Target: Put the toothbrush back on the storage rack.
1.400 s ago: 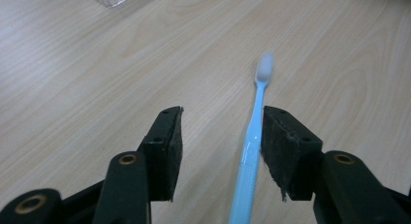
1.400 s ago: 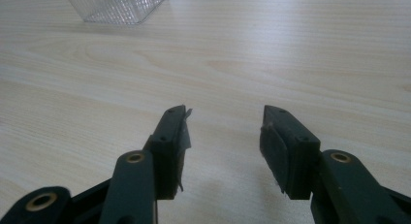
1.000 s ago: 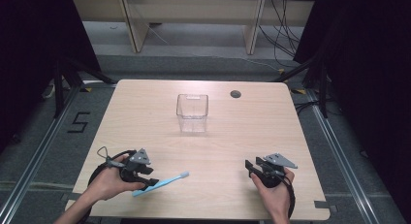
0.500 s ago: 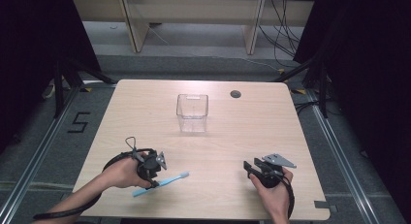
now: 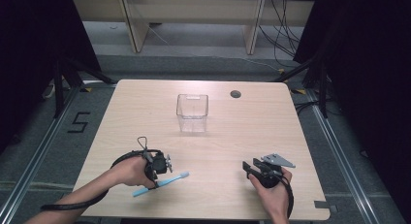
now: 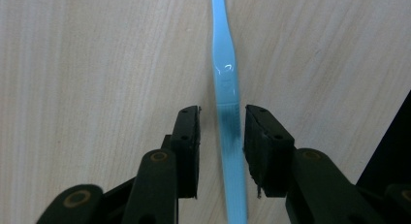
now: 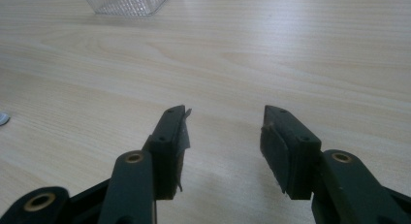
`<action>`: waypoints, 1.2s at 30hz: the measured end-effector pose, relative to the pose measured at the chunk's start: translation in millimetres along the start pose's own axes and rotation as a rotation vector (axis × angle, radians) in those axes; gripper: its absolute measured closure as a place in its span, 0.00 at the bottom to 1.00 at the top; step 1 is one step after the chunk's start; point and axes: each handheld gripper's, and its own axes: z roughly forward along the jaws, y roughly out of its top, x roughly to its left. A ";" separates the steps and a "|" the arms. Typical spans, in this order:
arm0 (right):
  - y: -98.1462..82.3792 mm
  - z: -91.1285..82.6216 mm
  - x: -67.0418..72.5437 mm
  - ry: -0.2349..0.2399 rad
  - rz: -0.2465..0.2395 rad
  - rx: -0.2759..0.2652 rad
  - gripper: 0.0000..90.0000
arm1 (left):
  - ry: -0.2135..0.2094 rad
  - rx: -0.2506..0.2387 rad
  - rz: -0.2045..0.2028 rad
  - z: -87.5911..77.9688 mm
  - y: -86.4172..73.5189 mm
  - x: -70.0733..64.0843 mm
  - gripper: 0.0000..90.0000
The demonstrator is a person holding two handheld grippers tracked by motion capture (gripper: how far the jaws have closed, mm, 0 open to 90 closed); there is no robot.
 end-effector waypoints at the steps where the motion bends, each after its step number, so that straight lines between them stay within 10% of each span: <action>1: 0.0 0.0 0.1 0.000 0.000 0.002 0.58 | 0.000 0.005 0.001 1.1 0.8 0.1 0.74; 36: -1.3 1.8 2.8 0.016 0.033 0.002 0.58 | -0.019 0.028 0.032 8.9 15.3 1.1 0.78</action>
